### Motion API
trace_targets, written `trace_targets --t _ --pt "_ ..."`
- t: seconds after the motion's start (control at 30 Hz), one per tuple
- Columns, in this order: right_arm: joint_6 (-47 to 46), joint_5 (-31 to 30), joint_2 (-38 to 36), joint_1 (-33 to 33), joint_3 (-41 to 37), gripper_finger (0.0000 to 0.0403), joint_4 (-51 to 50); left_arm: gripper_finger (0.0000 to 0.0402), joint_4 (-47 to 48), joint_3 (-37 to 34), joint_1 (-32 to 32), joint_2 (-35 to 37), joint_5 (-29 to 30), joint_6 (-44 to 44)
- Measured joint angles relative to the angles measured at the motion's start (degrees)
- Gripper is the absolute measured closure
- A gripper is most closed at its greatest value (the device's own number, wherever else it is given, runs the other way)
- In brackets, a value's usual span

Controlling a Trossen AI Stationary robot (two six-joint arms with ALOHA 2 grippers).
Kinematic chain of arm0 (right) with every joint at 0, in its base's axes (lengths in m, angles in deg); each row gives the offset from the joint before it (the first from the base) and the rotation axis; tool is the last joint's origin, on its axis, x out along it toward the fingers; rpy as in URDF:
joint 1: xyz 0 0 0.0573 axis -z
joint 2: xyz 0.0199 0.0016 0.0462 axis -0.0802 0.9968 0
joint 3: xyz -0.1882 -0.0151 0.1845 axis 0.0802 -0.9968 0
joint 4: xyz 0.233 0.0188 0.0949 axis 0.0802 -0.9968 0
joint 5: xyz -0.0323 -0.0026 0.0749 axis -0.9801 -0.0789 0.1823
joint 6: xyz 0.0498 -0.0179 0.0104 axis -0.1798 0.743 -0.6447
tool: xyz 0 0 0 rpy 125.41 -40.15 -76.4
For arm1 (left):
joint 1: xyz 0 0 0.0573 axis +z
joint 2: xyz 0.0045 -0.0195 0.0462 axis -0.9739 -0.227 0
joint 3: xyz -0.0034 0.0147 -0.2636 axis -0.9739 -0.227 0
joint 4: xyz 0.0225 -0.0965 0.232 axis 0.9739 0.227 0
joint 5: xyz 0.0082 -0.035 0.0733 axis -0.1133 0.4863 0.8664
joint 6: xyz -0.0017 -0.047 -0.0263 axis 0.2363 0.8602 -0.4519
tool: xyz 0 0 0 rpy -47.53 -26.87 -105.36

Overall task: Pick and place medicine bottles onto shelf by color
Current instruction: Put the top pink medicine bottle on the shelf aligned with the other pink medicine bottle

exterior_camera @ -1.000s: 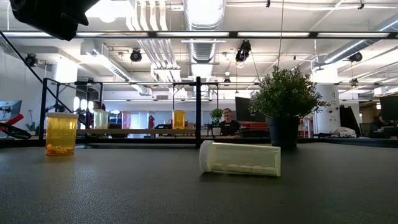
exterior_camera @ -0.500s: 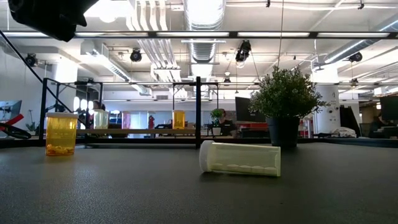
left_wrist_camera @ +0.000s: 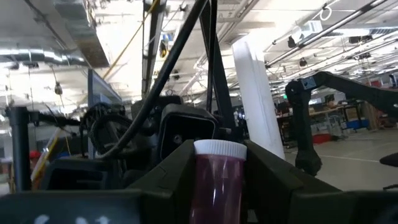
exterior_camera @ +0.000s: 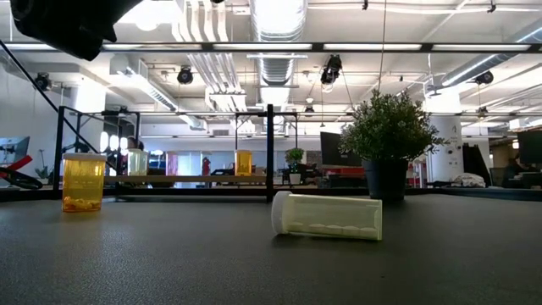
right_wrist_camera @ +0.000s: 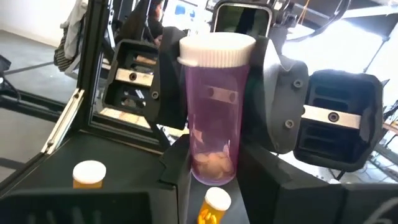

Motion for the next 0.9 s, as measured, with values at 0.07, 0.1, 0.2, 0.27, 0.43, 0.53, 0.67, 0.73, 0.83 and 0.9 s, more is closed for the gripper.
trace_targets --t 0.07,0.1,0.2,0.27,0.43,0.53,0.67,0.73,0.83,0.9 --pt "-0.5 0.0 -0.1 0.0 0.0 0.0299 -0.9 0.0295 1.2 0.0 0.0 0.0 0.0 0.7" --pt "-0.5 0.0 -0.1 0.0 0.0 0.0298 -1.2 0.0295 1.7 0.0 0.0 0.0 0.0 0.8" --pt "-0.7 -0.1 -0.2 0.0 0.0 0.0298 -2.1 0.0294 3.4 0.1 0.0 0.1 0.0 0.8" --pt "-0.9 -0.2 -0.2 0.0 0.0 0.0302 -2.7 0.0288 4.8 0.1 0.0 0.2 0.0 1.0" --pt "-2.3 -1.5 -0.8 0.0 0.0 0.0306 -5.2 0.0243 9.1 0.2 0.0 1.4 2.5 5.0" --pt "-2.8 -1.7 -1.3 0.0 0.0 0.0302 -6.8 0.0208 11.9 0.3 0.1 2.2 2.9 5.2" --pt "-4.4 -1.8 -1.9 0.0 0.0 0.0303 -8.8 0.0178 12.7 0.2 0.0 2.4 3.0 5.2" --pt "-5.5 -2.0 -2.0 0.0 0.0 0.0305 -9.8 0.0173 13.9 0.2 0.0 2.6 3.1 5.2" --pt "-8.5 -2.2 -2.2 0.0 0.0 0.0306 -12.7 0.0171 16.8 0.2 0.0 2.7 4.5 5.3" --pt "-10.8 -2.4 -2.2 0.0 0.5 0.0305 -15.3 0.0171 18.7 0.3 0.0 2.6 5.7 5.3"
